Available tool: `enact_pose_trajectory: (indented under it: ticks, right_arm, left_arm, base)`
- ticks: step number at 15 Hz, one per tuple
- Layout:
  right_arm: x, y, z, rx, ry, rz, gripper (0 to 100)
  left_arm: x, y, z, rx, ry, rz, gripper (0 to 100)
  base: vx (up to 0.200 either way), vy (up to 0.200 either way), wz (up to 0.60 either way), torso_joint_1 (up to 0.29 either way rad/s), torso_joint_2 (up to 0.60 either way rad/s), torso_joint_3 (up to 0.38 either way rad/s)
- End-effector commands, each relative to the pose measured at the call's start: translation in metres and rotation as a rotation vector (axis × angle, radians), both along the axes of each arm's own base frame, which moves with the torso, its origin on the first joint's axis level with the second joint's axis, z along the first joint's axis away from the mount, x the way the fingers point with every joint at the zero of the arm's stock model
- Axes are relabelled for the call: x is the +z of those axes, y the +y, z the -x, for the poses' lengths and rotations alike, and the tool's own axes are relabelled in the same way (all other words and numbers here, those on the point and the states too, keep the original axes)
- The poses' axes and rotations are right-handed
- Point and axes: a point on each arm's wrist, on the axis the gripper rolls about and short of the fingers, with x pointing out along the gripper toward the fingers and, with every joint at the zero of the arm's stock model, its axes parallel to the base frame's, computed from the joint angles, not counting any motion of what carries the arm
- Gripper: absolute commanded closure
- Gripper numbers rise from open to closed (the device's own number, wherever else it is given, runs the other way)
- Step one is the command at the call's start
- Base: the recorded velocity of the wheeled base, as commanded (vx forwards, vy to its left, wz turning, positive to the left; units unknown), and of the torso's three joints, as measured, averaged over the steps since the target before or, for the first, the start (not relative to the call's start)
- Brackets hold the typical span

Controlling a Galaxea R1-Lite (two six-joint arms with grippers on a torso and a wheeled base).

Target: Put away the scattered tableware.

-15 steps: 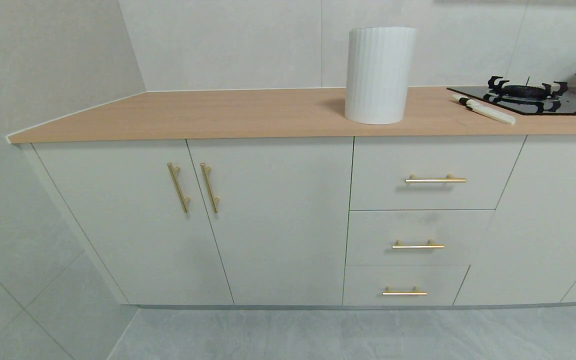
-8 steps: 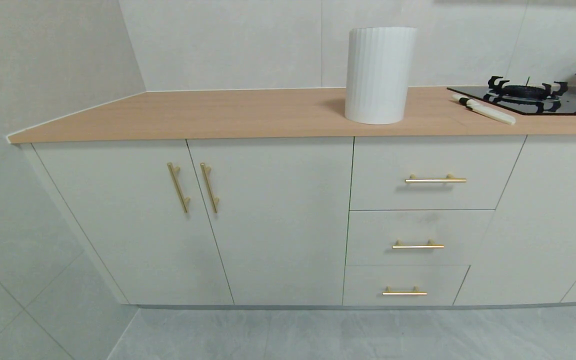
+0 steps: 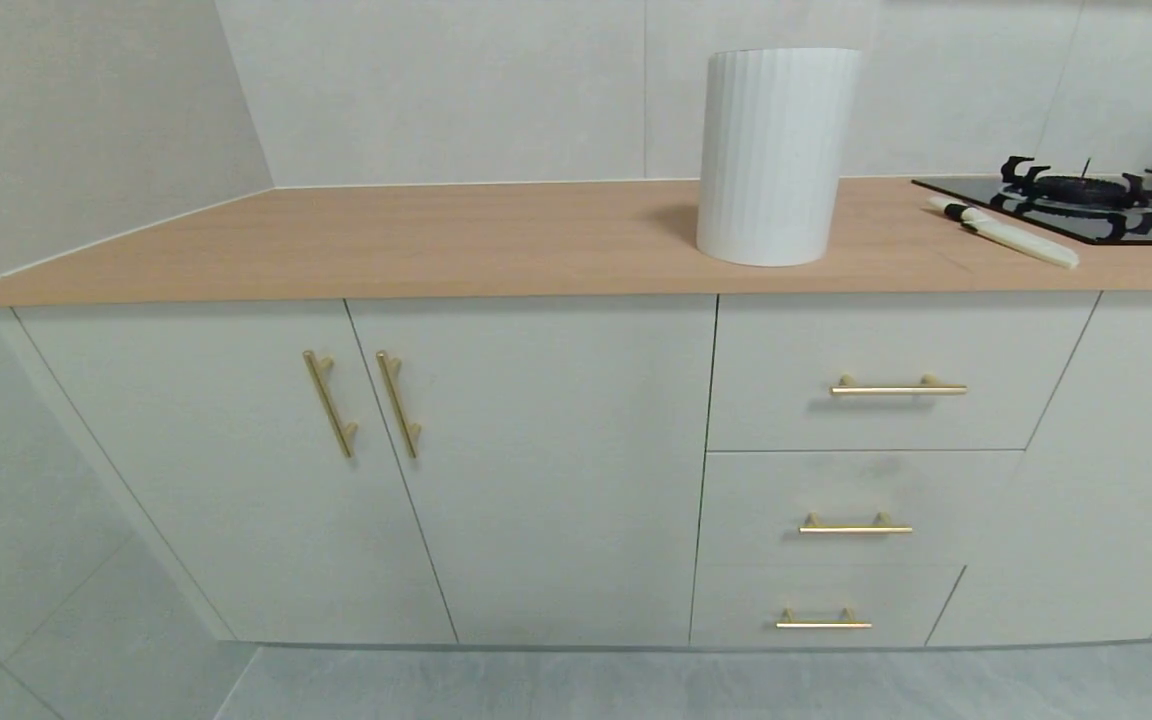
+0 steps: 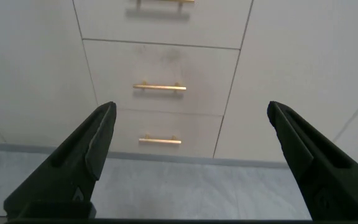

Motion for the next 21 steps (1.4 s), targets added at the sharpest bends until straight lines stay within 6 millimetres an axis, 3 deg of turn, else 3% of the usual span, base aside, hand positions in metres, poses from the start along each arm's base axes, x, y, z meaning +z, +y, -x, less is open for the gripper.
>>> enact_pose_trajectory:
  ticks: [1,12,21]
  right_arm:
    - [0.0001,0.0,-0.0002,0.0,0.002,0.0,0]
    - [0.0001,0.0,-0.0002,0.0,0.002,-0.003,0]
    - [0.0001,0.0,-0.0002,0.0,0.002,-0.003,0]
  left_arm:
    - [0.0,0.0,0.0,0.001,0.001,0.001,0]
    - [0.0001,0.0,0.0,0.001,-0.001,0.001,0]
    - [0.0,0.0,0.0,0.001,0.001,0.001,0]
  base:
    - [0.2,0.0,0.0,0.002,0.01,0.002]
    - [0.2,0.0,0.0,0.002,0.0,0.002]
    - [0.0,0.0,0.0,0.0,0.0,0.0]
